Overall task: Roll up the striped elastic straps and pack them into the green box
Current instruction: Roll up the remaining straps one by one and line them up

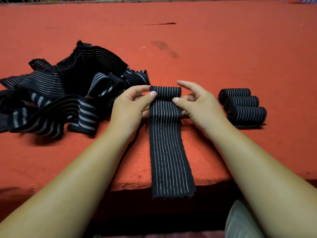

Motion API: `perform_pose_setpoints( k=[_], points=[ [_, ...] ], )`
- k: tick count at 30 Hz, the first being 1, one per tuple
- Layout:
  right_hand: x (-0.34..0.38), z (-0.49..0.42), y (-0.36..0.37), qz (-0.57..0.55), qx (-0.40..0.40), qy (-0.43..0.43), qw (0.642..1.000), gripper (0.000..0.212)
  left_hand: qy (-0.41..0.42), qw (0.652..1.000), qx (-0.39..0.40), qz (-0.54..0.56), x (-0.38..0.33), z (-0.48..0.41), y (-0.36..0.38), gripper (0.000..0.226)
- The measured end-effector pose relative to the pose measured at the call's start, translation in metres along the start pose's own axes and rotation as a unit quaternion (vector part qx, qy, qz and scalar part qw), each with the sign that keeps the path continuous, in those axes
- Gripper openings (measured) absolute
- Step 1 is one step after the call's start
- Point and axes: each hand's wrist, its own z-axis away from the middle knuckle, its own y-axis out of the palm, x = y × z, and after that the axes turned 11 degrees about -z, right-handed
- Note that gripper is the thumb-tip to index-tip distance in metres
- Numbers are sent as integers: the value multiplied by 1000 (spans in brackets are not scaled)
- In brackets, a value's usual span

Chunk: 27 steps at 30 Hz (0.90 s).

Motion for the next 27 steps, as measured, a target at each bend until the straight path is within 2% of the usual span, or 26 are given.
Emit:
perform_pose_setpoints(
  k=[3, 5, 9, 17, 19, 21, 24, 27],
  points=[
    [1, 2, 5, 5, -18, 7, 1000, 30, 7, 1000, -13, 5, 0, 0, -1, 22],
    [1, 5, 9, 33, -11, -18, 999, 22, 20, 1000, -20, -7, 0, 0, -2, 21],
    [4, 9, 10, 110, -22, -60, 992, 22, 38, 999, -10, -25, 1, 3, -1, 17],
    [6, 9, 8, 151, -13, -56, 987, 23, 61, 997, -21, -53, 4, 0, -2, 9],
    [4, 7, 8, 137, -3, -49, 989, 21, 82, 994, -28, -66, 4, -1, -4, 10],
    [2, 5, 9, 67, 4, -28, 997, 17, 93, 993, -30, -74, 4, -4, -5, 12],
    [3, 3, 8, -34, 4, 0, 999, 13, 57, 997, -13, -44, 3, -4, -3, 11],
    [3, 1, 4, -48, -6, 3, 999, 17, 25, 998, 11, -50, 4, -2, 0, 15]
  ],
)
